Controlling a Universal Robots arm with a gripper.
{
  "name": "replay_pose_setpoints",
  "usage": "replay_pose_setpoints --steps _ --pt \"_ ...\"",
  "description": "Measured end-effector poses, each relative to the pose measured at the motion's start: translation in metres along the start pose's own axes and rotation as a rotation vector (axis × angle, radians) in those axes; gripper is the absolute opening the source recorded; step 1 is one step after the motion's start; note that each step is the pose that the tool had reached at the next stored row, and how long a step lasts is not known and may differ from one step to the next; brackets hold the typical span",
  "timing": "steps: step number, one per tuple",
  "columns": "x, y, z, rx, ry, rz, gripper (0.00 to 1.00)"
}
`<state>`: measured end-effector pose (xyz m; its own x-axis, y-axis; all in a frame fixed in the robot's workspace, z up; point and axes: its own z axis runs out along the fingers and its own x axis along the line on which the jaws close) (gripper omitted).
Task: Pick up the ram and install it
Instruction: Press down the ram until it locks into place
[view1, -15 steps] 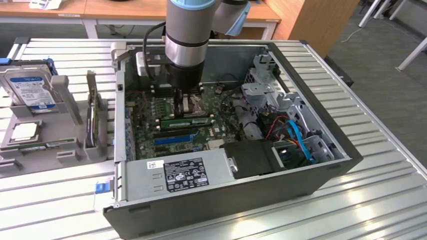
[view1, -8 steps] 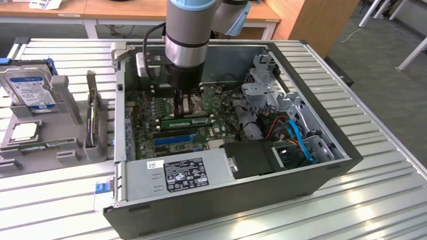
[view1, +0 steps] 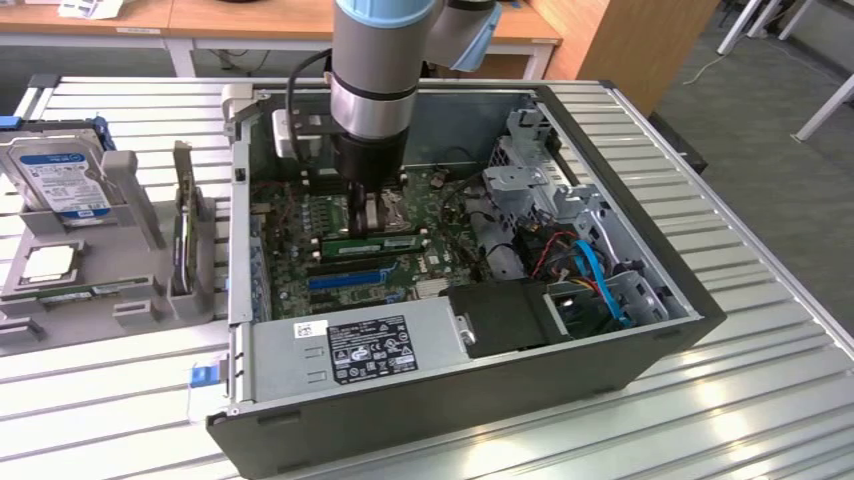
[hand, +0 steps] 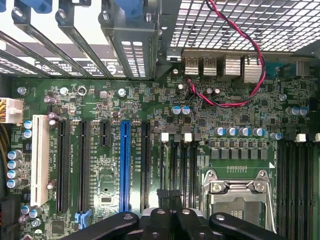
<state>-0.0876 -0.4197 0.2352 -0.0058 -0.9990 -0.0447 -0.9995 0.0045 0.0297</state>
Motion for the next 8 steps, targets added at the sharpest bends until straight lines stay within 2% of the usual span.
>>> replay_pose_setpoints --steps 2,8 --pt "0.0002 0.0 0.0036 -0.0001 0.0003 0.0 0.1" --pt "0.0001 -0.0001 0.0044 0.0002 -0.0004 0.0 0.1"
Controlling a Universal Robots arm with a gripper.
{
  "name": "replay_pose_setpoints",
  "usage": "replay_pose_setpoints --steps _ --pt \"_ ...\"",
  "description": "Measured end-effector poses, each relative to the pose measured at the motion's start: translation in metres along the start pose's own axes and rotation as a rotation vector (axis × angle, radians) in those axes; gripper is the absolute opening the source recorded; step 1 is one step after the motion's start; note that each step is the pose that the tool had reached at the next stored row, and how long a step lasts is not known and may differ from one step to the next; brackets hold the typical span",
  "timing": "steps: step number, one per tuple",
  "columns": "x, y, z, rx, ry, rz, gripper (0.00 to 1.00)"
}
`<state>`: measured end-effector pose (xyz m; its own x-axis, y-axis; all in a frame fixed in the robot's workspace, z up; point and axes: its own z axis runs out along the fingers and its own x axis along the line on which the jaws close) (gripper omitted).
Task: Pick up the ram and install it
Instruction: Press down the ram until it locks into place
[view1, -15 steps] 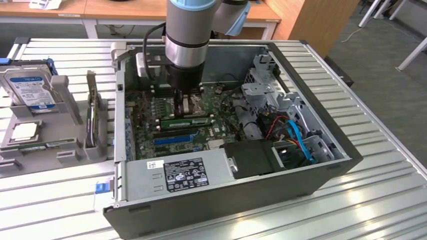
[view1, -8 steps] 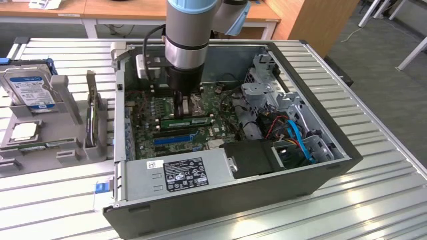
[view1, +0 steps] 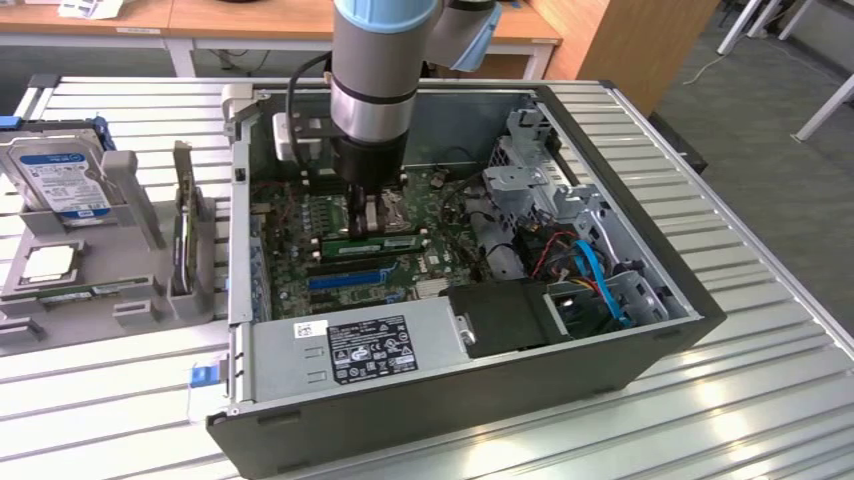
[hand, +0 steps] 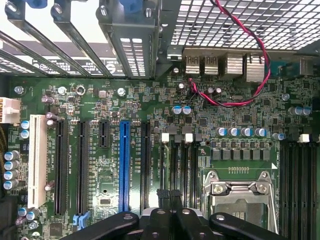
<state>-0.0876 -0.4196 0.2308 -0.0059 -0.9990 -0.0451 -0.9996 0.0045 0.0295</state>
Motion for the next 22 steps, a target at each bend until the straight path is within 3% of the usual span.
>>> replay_pose_setpoints --steps 22 --pt "0.0002 -0.0001 0.0044 -0.0002 0.0004 0.0 0.1"
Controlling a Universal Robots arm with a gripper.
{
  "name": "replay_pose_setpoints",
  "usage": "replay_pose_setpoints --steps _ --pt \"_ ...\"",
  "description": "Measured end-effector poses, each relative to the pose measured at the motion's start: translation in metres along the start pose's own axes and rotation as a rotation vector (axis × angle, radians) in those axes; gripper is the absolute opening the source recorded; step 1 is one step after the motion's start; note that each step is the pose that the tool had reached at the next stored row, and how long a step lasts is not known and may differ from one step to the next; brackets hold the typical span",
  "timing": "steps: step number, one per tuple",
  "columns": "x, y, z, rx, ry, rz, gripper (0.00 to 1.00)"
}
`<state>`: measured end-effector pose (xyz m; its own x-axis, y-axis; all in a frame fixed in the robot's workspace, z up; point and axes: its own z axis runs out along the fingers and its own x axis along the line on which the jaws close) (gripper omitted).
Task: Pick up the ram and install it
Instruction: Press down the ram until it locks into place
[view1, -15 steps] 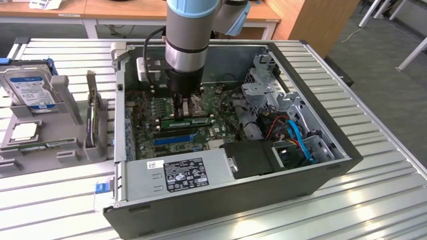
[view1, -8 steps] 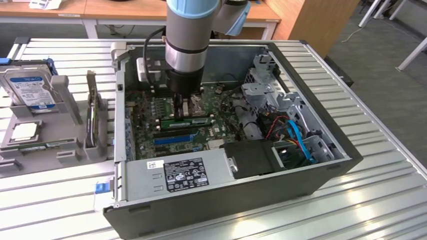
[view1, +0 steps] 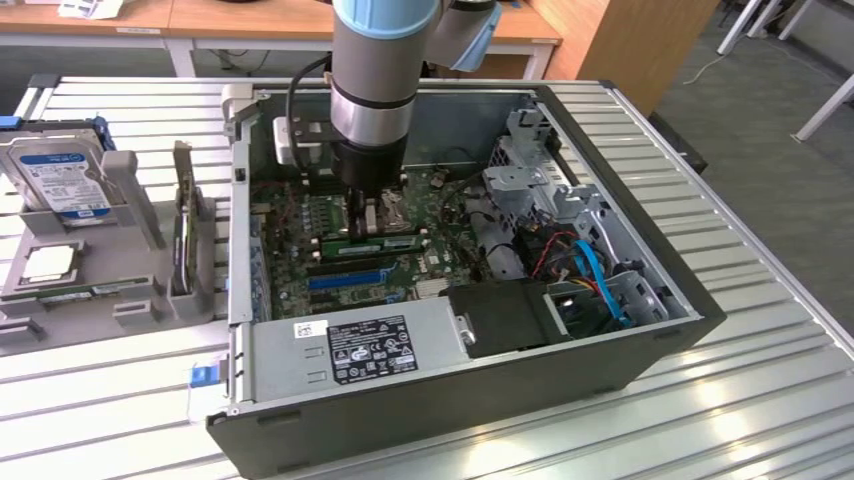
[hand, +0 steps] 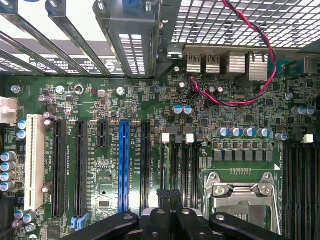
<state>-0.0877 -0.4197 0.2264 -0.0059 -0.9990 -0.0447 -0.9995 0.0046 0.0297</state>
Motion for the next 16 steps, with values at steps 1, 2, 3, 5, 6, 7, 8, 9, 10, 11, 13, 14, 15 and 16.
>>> replay_pose_setpoints --steps 1,2,3,5,6,7,8,9,10,11,13,14,15,16 --pt "0.0 0.0 0.0 0.0 0.0 0.0 0.1" --pt "0.0 0.0 0.0 0.0 0.0 0.0 0.1" --pt "0.0 0.0 0.0 0.0 0.0 0.0 0.1" --pt "0.0 0.0 0.0003 0.0 -0.0001 0.0 0.1" --pt "0.0001 0.0 0.0007 -0.0001 0.0 0.0 0.1" --pt "0.0001 0.0 0.0008 0.0 0.0 0.0 0.1" --pt "0.0001 0.0 0.0009 -0.0001 0.0001 0.0 0.1" --pt "0.0001 0.0 0.0011 -0.0001 0.0001 0.0 0.1" --pt "0.0001 0.0 0.0013 -0.0001 0.0 0.0 0.1" --pt "0.0002 0.0 0.0014 -0.0001 0.0 0.0 0.1" --pt "0.0002 -0.0001 0.0016 -0.0001 0.0001 0.0 0.1" --pt "0.0002 -0.0001 0.0017 -0.0001 0.0 0.0 0.1" --pt "0.0002 0.0 0.0017 0.0 0.0 0.0 0.1" --pt "0.0002 0.0 0.0017 0.0 -0.0001 0.0 0.1"
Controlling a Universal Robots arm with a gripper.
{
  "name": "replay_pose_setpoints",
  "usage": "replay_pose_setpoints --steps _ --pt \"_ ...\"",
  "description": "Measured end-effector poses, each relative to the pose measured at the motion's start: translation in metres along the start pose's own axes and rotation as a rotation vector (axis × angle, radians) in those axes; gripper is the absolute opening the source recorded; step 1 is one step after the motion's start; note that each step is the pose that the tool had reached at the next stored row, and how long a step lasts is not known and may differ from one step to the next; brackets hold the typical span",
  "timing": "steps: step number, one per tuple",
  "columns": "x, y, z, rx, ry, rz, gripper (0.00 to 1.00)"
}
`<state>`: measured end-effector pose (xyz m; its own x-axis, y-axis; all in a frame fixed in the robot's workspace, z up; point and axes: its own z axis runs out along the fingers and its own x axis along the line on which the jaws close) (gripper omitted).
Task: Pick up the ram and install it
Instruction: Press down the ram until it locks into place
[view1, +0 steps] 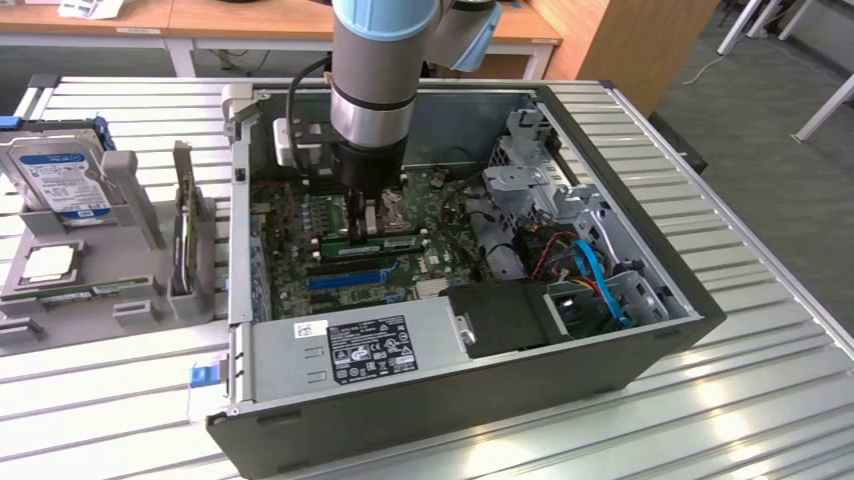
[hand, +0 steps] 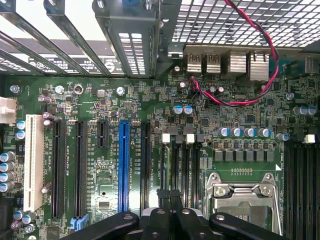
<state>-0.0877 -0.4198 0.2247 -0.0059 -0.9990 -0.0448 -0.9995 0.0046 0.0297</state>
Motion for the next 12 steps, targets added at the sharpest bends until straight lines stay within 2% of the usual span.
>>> replay_pose_setpoints --steps 12 --pt "0.0001 0.0 0.0011 -0.0001 0.0001 0.0 0.1"
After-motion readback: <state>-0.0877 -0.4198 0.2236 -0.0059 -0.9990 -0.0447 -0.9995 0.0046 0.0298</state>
